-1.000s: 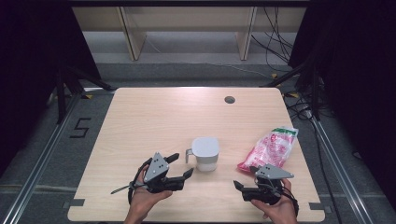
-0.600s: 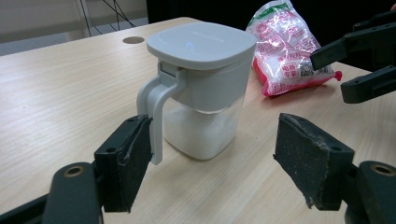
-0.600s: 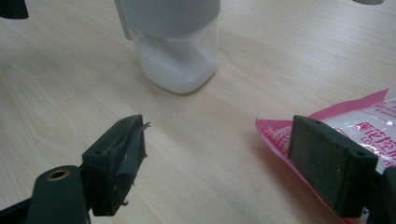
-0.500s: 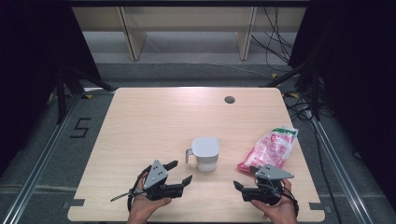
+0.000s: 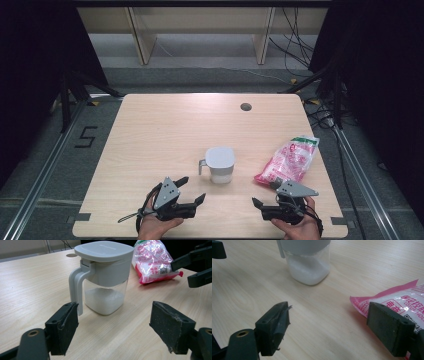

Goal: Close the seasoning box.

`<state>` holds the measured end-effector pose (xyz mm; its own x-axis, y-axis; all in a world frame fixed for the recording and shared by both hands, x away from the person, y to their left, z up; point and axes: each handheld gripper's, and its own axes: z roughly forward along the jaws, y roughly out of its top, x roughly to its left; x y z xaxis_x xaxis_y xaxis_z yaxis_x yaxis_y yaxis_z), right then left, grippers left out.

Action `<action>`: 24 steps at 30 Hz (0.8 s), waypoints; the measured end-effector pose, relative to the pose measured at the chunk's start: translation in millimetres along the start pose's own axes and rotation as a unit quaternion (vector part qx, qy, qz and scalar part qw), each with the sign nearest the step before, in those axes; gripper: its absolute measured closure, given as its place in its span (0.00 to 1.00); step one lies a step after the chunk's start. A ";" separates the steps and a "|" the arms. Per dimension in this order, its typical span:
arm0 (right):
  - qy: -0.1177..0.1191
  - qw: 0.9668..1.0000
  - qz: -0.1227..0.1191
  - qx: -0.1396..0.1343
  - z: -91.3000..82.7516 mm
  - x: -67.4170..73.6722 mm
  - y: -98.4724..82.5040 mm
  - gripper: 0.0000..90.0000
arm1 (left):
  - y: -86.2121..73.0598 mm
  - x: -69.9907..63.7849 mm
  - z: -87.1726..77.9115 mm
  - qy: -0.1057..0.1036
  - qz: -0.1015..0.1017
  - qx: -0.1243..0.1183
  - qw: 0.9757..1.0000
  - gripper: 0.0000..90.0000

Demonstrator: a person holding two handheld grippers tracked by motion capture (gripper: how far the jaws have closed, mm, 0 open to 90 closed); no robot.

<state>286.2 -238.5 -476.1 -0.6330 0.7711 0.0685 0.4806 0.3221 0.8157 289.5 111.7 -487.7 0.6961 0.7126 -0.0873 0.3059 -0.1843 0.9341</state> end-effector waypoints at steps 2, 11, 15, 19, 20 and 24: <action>-0.002 1.000 0.014 0.000 -1.4 3.2 -1.7 0.21 | -0.2 -1.1 0.3 -0.002 -0.005 -0.004 1.000 0.24; 0.009 1.000 0.010 0.005 -4.4 6.9 -6.9 0.21 | -1.2 -4.8 4.2 -0.017 -0.013 0.001 1.000 0.22; 0.011 1.000 0.010 0.011 -3.5 9.4 -9.6 0.21 | -1.4 -5.1 4.4 -0.017 -0.012 0.001 1.000 0.22; 0.012 1.000 0.011 0.012 -4.6 10.5 -10.7 0.21 | -1.4 -5.0 3.9 -0.014 -0.013 0.002 1.000 0.22; 0.014 1.000 0.005 0.009 -4.3 9.7 -10.9 0.21 | -1.3 -4.8 4.0 -0.016 -0.011 0.003 1.000 0.22; 0.020 1.000 0.004 0.007 -3.8 9.3 -12.4 0.21 | -1.4 -5.3 4.7 -0.018 -0.013 0.001 1.000 0.22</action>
<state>272.1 -237.4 -483.4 -0.6521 0.7517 0.0981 0.4946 0.3239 0.8065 288.4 105.0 -490.2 0.7104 0.6927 -0.1244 0.3261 -0.1673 0.9304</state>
